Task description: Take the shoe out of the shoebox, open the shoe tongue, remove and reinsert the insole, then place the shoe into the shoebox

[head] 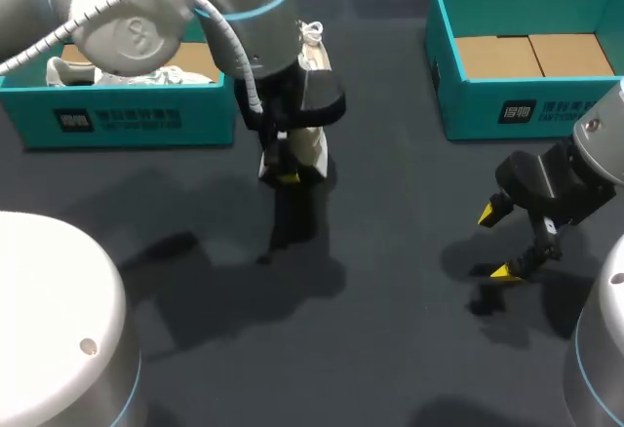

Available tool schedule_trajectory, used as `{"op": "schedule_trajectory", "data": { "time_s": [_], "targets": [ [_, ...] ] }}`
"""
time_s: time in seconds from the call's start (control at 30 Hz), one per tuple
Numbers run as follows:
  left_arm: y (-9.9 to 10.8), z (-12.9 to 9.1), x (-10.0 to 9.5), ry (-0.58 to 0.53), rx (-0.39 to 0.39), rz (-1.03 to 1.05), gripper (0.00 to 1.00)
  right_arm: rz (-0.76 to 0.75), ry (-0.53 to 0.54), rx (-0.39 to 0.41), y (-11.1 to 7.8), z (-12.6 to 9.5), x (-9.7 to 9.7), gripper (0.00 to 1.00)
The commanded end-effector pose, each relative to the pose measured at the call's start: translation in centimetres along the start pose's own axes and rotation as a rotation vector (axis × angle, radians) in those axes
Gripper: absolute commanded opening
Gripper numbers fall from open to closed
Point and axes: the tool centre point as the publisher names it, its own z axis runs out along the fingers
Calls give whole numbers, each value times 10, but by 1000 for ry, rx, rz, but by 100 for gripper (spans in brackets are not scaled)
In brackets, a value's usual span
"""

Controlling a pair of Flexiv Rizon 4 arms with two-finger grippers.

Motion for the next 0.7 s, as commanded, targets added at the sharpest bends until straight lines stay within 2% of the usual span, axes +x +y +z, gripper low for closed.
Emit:
{"op": "schedule_trajectory", "data": {
  "time_s": [0.03, 0.2, 0.27, 0.3, 0.5, 0.7],
  "targets": [
    [12, -32, 5, -9, 15, 2, 0, 0, -2, 1, 0, 0, 1, 100],
    [12, -32, 5, -9, 15, 2, 0, 0, -2, 1, 0, 0, 1, 100],
    [10, -33, 14, 27, 26, 47, 0, 0, -2, 1, 0, 0, 1, 100],
    [10, -37, 13, 34, 32, 58, 0, 0, -2, 1, 0, 0, 1, 100],
    [30, -63, -25, 11, 54, 53, 0, 0, -2, 1, 0, 0, 1, 100],
    [64, -86, -66, 28, 81, 44, 0, 0, -2, 1, 0, 0, 1, 100]
  ]
}}
